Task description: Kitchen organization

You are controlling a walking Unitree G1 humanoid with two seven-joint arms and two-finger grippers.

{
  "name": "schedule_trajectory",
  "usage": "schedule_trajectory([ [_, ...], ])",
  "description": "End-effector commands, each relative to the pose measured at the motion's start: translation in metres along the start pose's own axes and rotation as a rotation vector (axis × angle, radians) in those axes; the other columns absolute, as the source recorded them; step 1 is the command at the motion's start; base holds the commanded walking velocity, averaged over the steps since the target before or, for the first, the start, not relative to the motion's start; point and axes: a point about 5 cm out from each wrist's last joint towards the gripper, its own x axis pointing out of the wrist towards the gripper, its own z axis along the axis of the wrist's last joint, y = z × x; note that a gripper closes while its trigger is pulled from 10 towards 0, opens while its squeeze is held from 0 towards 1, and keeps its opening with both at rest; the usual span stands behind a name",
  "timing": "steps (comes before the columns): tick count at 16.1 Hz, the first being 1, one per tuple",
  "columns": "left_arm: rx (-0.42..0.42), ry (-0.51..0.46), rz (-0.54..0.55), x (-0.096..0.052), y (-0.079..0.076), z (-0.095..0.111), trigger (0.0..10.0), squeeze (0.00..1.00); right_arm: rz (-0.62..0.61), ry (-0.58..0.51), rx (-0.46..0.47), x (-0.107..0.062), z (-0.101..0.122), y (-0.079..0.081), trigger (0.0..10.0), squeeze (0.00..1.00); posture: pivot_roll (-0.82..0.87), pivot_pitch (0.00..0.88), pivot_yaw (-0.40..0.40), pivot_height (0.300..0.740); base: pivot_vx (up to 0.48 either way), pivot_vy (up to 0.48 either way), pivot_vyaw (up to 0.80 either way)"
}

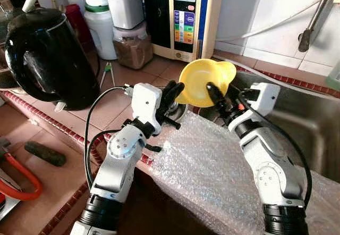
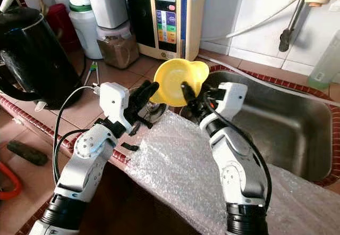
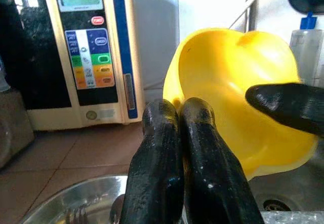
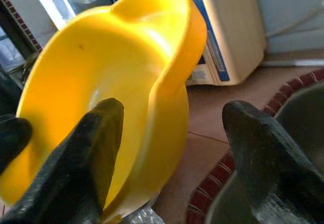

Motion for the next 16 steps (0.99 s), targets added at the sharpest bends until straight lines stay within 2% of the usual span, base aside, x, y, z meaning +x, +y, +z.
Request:
schedule_trajectory([
  [1, 0.019, -0.029, 0.014, -0.001, 0.002, 0.005, 0.0, 0.0, -0.02, 0.003, 0.001, 0.002, 0.005, -0.003, 0.0, 0.0, -0.08, 0.0, 0.079, 0.74, 0.0, 0.0, 0.0],
  [10, 0.02, -0.045, 0.012, 0.001, -0.004, 0.003, 0.0, 0.0, -0.096, 0.025, 0.053, 0.001, 0.006, -0.015, 0.0, 0.0, -0.08, 0.0, 0.064, 0.74, 0.0, 0.0, 0.0],
  [14, 0.031, -0.053, -0.019, 0.0, -0.011, 0.003, 0.0, 0.0, -0.114, 0.034, 0.085, 0.001, 0.005, -0.017, 0.0, 0.0, -0.08, 0.0, 0.054, 0.74, 0.0, 0.0, 0.0],
  [16, 0.066, -0.071, -0.057, 0.002, -0.014, 0.007, 0.0, 0.0, -0.121, 0.033, 0.126, 0.002, 0.007, -0.019, 0.0, 0.0, -0.07, 0.0, 0.054, 0.74, 0.0, 0.0, 0.0],
])
